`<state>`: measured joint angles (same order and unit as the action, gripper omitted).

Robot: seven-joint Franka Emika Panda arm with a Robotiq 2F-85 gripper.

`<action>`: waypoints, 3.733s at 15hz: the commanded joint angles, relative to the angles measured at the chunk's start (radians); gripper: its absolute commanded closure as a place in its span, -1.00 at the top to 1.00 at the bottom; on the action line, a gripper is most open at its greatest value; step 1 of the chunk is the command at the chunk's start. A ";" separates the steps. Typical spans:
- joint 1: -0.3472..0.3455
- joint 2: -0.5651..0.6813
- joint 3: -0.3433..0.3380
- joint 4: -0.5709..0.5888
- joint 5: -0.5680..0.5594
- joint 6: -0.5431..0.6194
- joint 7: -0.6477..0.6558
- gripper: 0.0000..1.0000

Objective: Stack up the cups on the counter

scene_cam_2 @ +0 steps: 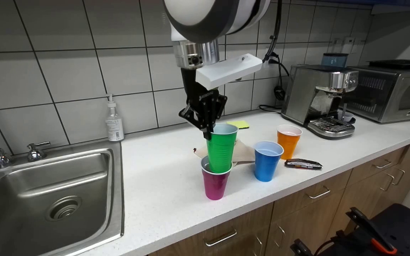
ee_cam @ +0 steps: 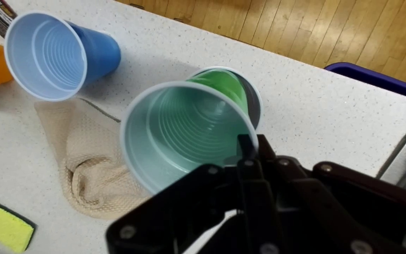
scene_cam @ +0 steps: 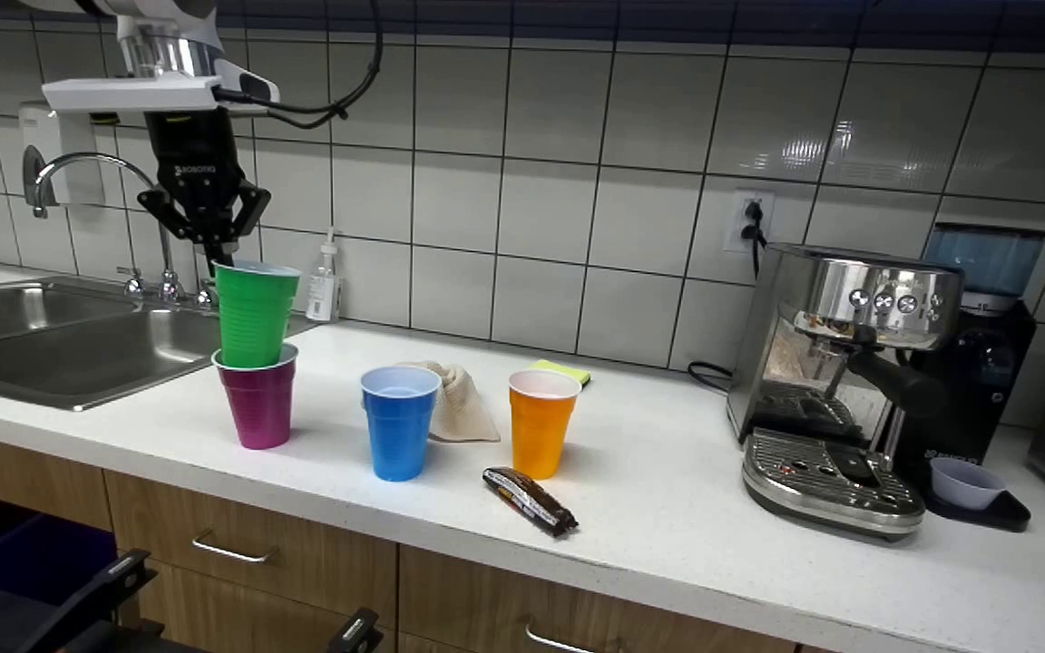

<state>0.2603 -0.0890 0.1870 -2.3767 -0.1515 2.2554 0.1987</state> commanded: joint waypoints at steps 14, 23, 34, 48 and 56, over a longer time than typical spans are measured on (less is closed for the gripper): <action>-0.019 0.073 0.012 0.059 -0.012 0.034 0.005 0.03; -0.056 0.041 -0.013 0.028 0.052 0.039 0.017 1.00; -0.105 -0.015 -0.052 -0.059 0.133 0.051 0.032 1.00; -0.196 -0.088 -0.109 -0.215 0.095 0.244 0.038 1.00; -0.244 -0.059 -0.171 -0.248 0.096 0.408 -0.076 1.00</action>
<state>0.0391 -0.1434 0.0330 -2.6018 -0.0553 2.6065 0.1926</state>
